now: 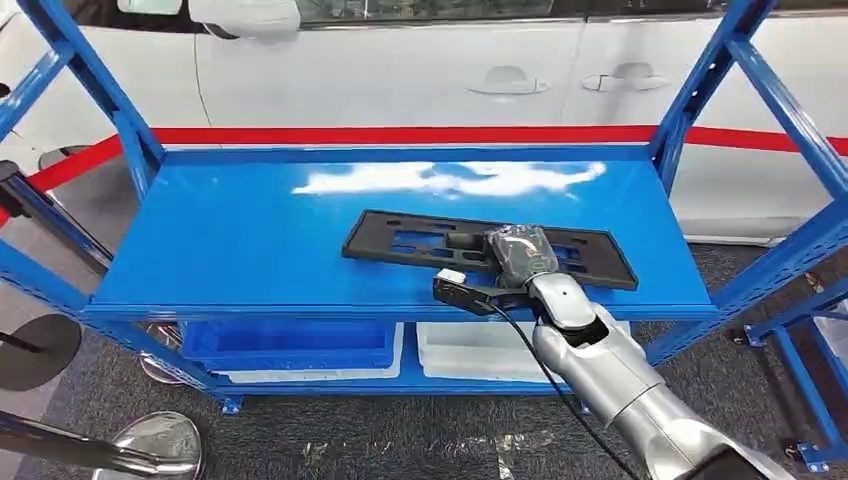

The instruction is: Take the parts from the cabinet and place them on the table.

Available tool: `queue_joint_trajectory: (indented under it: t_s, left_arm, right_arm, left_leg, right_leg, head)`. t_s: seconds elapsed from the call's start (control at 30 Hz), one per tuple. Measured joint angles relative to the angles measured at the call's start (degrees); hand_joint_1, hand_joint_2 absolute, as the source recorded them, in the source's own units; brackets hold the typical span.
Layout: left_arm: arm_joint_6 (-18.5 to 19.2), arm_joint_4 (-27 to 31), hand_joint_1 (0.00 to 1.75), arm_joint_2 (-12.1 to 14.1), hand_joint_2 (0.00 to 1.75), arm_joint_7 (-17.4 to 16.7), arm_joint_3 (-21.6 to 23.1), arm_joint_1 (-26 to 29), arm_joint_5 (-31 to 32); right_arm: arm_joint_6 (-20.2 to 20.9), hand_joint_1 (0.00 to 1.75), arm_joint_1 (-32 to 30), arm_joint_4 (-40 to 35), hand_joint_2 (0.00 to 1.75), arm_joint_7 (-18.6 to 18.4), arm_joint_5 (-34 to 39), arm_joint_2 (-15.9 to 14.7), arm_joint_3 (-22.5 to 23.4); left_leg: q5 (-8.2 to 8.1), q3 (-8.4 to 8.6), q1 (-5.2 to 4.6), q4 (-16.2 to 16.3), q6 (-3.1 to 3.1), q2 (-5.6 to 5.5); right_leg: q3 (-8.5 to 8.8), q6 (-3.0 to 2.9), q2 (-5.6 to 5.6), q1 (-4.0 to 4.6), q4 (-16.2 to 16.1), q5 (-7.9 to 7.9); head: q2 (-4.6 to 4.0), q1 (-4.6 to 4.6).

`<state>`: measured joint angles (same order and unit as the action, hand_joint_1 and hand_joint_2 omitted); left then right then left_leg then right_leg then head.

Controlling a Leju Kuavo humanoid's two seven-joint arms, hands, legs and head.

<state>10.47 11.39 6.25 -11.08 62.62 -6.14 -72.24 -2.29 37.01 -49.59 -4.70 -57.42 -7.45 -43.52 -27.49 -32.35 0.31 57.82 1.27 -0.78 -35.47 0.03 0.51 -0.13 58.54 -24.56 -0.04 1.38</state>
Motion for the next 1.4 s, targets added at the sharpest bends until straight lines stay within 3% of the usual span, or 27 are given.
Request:
queue_joint_trajectory:
  t_s: [0.07,0.1,0.23,0.47,0.57,0.7,0.9,0.93,0.97,1.0,1.03,1.07,1.13,1.17,1.2,1.23,1.3,1.33,1.37,1.4]
  left_arm:
    - [-0.24,0.00,0.00,0.00,0.00,0.53,-0.28,-0.02,-0.33]
    - [-0.33,0.00,0.00,0.00,1.75,0.85,-0.33,0.02,-0.44]
    - [-0.52,0.00,0.00,-0.04,1.75,2.69,-0.48,0.06,-0.53]
    - [-2.73,0.00,0.00,-0.13,1.75,3.56,-0.61,0.12,-0.52]
    - [-5.23,0.00,0.00,-0.24,1.75,4.98,-0.81,0.22,-1.27]
    - [-6.58,0.00,0.00,-0.35,1.75,4.55,-0.90,0.27,-1.29]
    - [-7.19,0.00,0.00,-0.50,1.75,4.33,-1.27,0.40,-1.27]
    - [-7.19,-0.02,0.00,-0.48,1.75,4.13,-1.29,0.40,-1.05]
    - [-7.08,-0.02,0.00,-0.50,1.75,4.04,-1.29,0.41,-0.90]
    - [-6.99,-0.02,0.00,-0.57,1.75,3.96,-1.29,0.37,-0.65]
    - [-6.95,0.00,0.00,-0.83,1.75,3.89,-1.29,0.31,-0.48]
    - [-6.95,0.00,0.00,-0.83,1.75,3.89,-1.29,0.30,-0.41]
    - [-7.02,0.00,0.00,-0.90,1.75,3.87,-1.29,0.29,-0.35]
    - [-7.02,0.00,0.00,-1.01,1.75,3.78,-1.29,0.28,-0.35]
    - [-7.02,0.00,0.00,-1.14,1.75,3.61,-1.29,0.25,-0.35]
    - [-7.04,0.00,0.00,-1.20,1.75,3.54,-1.29,0.25,-0.35]
    - [-7.06,0.00,0.00,-1.22,1.75,3.43,-1.29,0.27,-0.35]
    - [-7.06,-0.02,0.00,-1.20,1.75,3.39,-1.29,0.24,-0.35]
    - [-7.06,-0.18,0.00,-0.83,1.75,3.37,-1.31,0.23,-0.35]
    - [-6.97,-0.17,0.00,-1.01,1.75,3.10,-1.31,0.15,-0.37]
  right_arm:
    - [0.02,1.75,-0.02,0.07,1.75,-0.02,0.00,0.02,-0.04]
    - [0.02,1.75,-0.02,0.15,1.75,-0.02,0.00,0.04,-0.04]
    - [-1.35,1.75,-0.18,0.26,1.75,0.04,0.22,0.04,-0.07]
    - [-1.86,1.75,-2.00,-5.09,1.75,-0.22,1.77,-0.72,0.24]
    - [-1.53,1.75,-3.48,-11.49,1.75,-1.51,4.25,-1.53,1.40]
    - [3.61,1.75,-4.06,-25.04,1.75,-2.25,12.86,-3.30,3.94]
    - [4.87,1.75,-4.21,-39.20,1.75,-3.54,14.56,-5.77,6.08]
    - [4.40,1.75,-4.33,-40.65,1.75,-3.48,13.95,-5.90,6.21]
    - [3.87,1.75,-4.51,-42.07,1.75,-3.48,13.10,-6.14,6.36]
    - [3.41,1.75,-4.74,-43.85,1.75,-3.52,12.17,-6.38,6.51]
    - [3.01,1.75,-5.22,-45.58,1.75,-3.56,11.38,-6.91,6.84]
    - [2.84,1.75,-5.21,-47.49,1.75,-3.61,10.82,-7.28,7.15]
    - [3.10,1.75,-5.52,-50.57,1.75,-3.82,10.19,-7.78,7.56]
    - [3.37,1.75,-6.07,-52.00,1.75,-3.93,9.97,-8.04,7.56]
    - [3.61,1.75,-6.73,-53.44,1.75,-4.04,9.84,-8.41,7.56]
    - [3.76,1.75,-7.10,-54.45,1.75,-4.09,9.73,-8.79,7.56]
    - [3.91,1.75,-7.24,-56.18,1.75,-4.31,9.44,-9.16,7.58]
    - [3.91,1.75,-7.25,-57.03,1.75,-4.35,9.31,-9.29,7.58]
    - [3.93,1.75,-7.43,-57.57,1.75,-4.35,9.16,-9.49,7.58]
    - [3.98,1.75,-7.83,-58.60,1.75,-4.35,8.98,-9.49,7.58]
  left_leg:
    - [0.00,0.18,0.00,-0.22,-0.06,0.03]
    - [0.02,0.25,0.00,-0.28,-0.12,0.04]
    - [0.12,0.32,0.02,-0.39,-0.68,0.07]
    - [0.16,0.33,-0.05,-0.37,-0.74,0.08]
    - [0.16,0.31,-0.09,-0.35,-0.74,0.08]
    - [0.12,0.32,-0.15,-0.34,-0.74,0.14]
    - [0.06,0.31,-0.15,-0.33,-0.74,0.22]
    - [-0.14,0.26,-0.40,0.14,-0.03,0.21]
    - [0.34,0.47,-0.46,-0.35,0.46,0.18]
    - [1.33,1.11,-0.38,-2.14,0.92,0.25]
    - [2.24,2.12,0.43,-3.65,0.74,0.78]
    - [2.69,2.51,0.53,-4.82,1.00,0.81]
    - [2.89,2.41,0.77,-4.64,1.03,1.05]
    - [2.78,2.32,0.88,-4.44,0.93,1.15]
    - [2.62,2.13,1.10,-4.10,0.69,1.15]
    - [2.39,1.90,1.46,-3.62,0.32,1.14]
    - [1.67,1.26,2.37,-2.03,-0.76,1.12]
    - [1.16,0.75,2.63,-0.87,-1.53,1.12]
    - [0.80,-0.28,2.30,-0.26,-2.21,0.84]
    - [0.53,-0.57,2.17,0.44,-2.67,0.75]
  right_leg:
    - [0.08,-0.08,0.05,0.00,0.00,-0.05]
    - [0.12,-0.10,0.06,0.01,0.00,-0.06]
    - [0.19,-0.16,0.04,0.03,0.01,-0.08]
    - [0.23,-0.24,0.05,-0.03,-0.04,0.01]
    - [0.23,-0.22,0.06,-0.06,-0.09,0.03]
    - [0.22,-0.22,0.09,-0.12,-0.13,0.02]
    - [0.26,-0.21,0.10,-0.13,-0.19,0.02]
    - [0.38,0.41,0.12,-0.55,-0.64,0.40]
    - [0.60,0.58,0.18,-0.64,-1.11,0.73]
    - [1.14,0.90,0.36,-0.11,-1.83,1.09]
    - [0.81,0.91,0.24,-0.19,-1.49,0.29]
    - [0.07,1.11,0.22,-0.06,0.66,-1.85]
    - [-3.26,1.62,0.18,-0.43,8.99,-6.18]
    - [-4.78,1.99,0.12,-0.77,12.73,-7.29]
    - [-5.43,2.40,0.06,-1.17,14.32,-7.16]
    - [-4.65,2.86,0.00,-1.60,12.96,-5.65]
    - [-0.20,4.05,-0.42,-2.66,4.73,-1.46]
    - [1.89,4.94,-0.69,-3.25,0.32,-1.28]
    - [2.19,4.59,0.13,-2.34,1.89,-1.60]
    - [0.98,3.29,0.45,-2.36,2.80,-0.99]
  head:
    - [0.00,-0.04]
    - [0.00,0.00]
    - [0.00,-0.06]
    - [0.00,-0.07]
    - [0.00,-0.04]
    - [0.00,-0.07]
    - [0.00,-0.07]
    - [0.00,-0.02]
    - [0.00,0.04]
    - [0.00,0.11]
    - [0.00,-0.07]
    - [0.00,-0.48]
    - [0.00,-0.63]
    - [0.00,-0.66]
    - [0.00,-0.68]
    - [0.00,-0.70]
    - [0.00,-0.68]
    - [0.00,-0.77]
    - [0.00,-1.07]
    - [0.00,-0.99]
